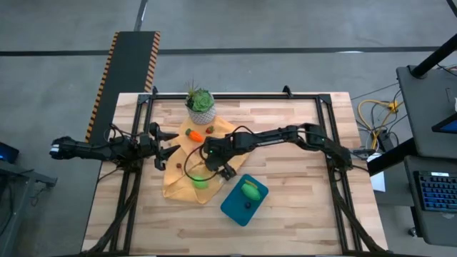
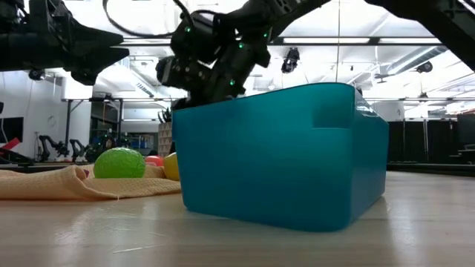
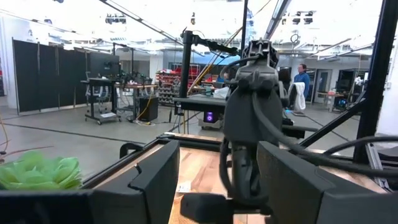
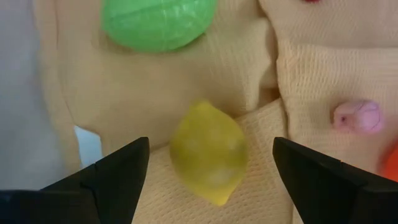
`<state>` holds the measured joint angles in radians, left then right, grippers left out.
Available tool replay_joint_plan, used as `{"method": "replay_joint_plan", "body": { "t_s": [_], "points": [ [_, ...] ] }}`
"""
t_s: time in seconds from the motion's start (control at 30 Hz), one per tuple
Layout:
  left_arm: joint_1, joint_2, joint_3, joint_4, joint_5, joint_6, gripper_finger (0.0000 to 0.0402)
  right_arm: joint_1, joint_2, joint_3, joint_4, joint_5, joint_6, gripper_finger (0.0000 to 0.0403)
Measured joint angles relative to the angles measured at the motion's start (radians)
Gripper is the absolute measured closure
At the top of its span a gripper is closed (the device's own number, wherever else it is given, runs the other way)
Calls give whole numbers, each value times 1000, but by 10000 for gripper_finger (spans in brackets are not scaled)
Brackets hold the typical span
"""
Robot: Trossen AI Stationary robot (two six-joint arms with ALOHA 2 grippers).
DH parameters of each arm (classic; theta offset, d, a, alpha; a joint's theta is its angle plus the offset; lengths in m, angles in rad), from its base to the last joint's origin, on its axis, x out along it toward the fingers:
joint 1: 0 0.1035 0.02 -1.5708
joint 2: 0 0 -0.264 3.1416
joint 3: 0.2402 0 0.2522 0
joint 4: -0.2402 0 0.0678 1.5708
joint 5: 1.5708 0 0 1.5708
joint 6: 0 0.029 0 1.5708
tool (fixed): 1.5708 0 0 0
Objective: Pick and placing Produce into tupperware
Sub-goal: Put the yellow lemon into the blue bin
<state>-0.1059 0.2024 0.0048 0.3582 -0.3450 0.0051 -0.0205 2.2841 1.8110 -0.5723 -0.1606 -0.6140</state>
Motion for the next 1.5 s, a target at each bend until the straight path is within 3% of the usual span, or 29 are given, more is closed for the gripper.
{"method": "replay_joint_plan", "body": {
  "t_s": [0.43, 0.57, 1.07, 1.5],
  "points": [
    [0, 0, 0, -1, 0, 0, 200, -12, 15, 2, 0, -8, -5, 85],
    [0, 0, 0, -1, 0, 0, 200, -11, 17, 2, 2, -56, -5, 109],
    [0, 0, 0, 0, 0, 0, 200, -13, 28, 2, 0, -56, 3, 204],
    [0, 0, 0, 0, 0, 0, 200, -13, 22, 2, -1, -48, -6, 210]
  ]
}}
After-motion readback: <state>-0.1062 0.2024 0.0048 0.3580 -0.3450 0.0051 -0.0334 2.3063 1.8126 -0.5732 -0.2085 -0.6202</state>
